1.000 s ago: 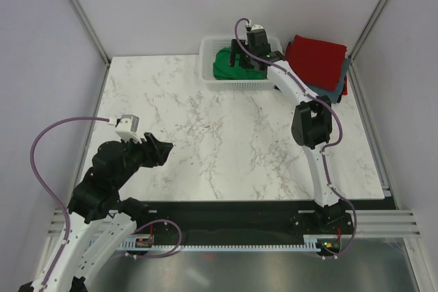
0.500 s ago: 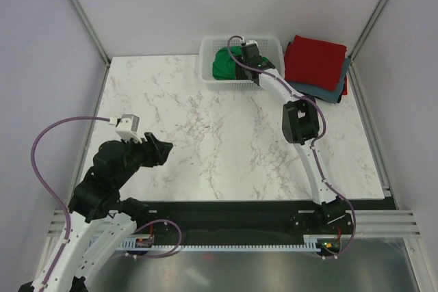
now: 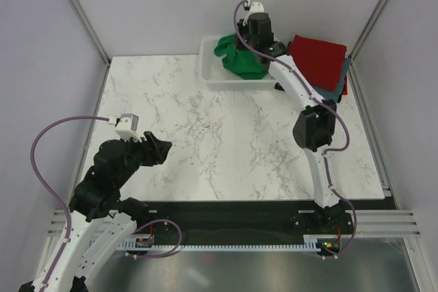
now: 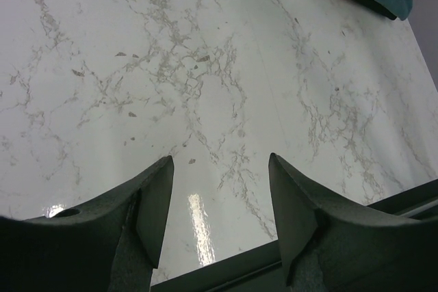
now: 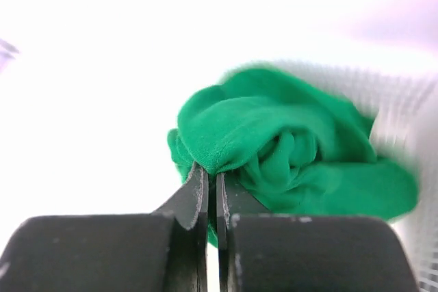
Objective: Fold and stack the t-shirts
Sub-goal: Grab the tshirt from the pile, then move the tshirt to the center of the board
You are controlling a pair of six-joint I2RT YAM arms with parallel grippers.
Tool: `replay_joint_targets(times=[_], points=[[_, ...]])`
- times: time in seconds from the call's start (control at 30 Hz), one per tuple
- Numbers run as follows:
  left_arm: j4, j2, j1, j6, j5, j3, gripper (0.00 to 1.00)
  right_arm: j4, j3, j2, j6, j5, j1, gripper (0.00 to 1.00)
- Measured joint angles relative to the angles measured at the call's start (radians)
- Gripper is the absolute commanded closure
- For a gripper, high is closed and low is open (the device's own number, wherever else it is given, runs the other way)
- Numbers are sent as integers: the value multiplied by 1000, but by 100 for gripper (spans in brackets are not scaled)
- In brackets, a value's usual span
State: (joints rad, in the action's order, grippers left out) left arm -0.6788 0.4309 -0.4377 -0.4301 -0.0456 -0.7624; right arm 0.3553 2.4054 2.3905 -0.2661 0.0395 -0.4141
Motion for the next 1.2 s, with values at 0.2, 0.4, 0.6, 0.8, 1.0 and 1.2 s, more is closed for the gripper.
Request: replay_joint_targets(times=[0.2, 0.4, 0.6, 0.8, 1.0, 1.2], points=[[0, 3, 0, 0, -6, 0, 35, -89, -108, -501, -19, -50, -63, 100], [0, 7, 0, 0, -6, 0, 35, -193, -452, -935, -90, -19, -53, 2], [-1, 7, 0, 0, -6, 0, 35, -61, -993, -1027, -222, 68, 104, 2], [-2, 9, 0, 0, -7, 0, 35, 211, -1391, -1054, -282, 101, 217, 2], [-3, 34, 0, 0, -9, 0, 35, 183, -1480, -1283, -323, 32, 193, 2], [-8, 92, 0, -1, -16, 0, 35, 100, -1522, -1196, -360, -16, -136, 2]])
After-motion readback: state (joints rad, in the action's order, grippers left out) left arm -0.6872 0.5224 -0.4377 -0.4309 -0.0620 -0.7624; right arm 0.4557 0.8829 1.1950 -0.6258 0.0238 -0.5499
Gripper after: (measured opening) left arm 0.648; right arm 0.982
